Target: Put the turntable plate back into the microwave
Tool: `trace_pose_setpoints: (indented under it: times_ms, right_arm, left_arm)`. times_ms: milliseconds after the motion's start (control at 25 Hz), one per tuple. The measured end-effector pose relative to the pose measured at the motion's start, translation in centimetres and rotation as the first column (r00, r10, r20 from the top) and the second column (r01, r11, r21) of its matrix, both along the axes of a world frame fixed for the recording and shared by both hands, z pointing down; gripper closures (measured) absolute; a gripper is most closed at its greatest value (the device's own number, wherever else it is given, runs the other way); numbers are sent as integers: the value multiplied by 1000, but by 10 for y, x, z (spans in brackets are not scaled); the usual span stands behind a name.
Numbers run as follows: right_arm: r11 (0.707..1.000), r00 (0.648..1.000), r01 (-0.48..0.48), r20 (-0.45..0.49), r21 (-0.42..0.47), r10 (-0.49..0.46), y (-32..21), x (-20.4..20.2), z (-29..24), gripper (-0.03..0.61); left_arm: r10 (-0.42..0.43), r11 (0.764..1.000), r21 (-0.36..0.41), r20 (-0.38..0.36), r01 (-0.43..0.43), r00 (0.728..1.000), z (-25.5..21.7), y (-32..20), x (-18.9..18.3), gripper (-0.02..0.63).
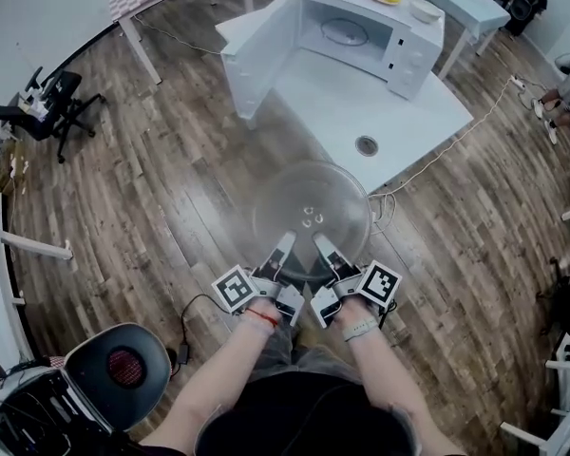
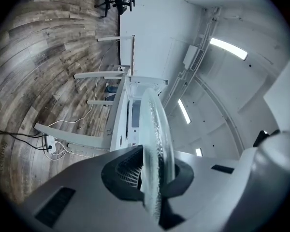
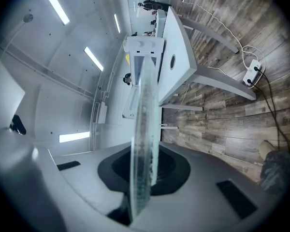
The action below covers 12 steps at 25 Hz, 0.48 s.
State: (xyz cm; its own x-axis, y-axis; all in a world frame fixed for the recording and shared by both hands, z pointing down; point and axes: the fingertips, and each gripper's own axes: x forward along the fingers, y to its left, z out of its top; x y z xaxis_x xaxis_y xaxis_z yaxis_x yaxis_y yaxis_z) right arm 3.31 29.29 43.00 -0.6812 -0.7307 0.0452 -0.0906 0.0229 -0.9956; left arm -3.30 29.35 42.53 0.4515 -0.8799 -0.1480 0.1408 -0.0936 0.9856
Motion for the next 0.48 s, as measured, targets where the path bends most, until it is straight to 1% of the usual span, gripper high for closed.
trace_pose_setpoints:
  times_ms: [480]
  right_arm:
    - [993,993,-118,2,1,118,-84,-24,0,535]
  left_arm:
    - [119,993,1,5,-119,993,-2,-92,-24,583]
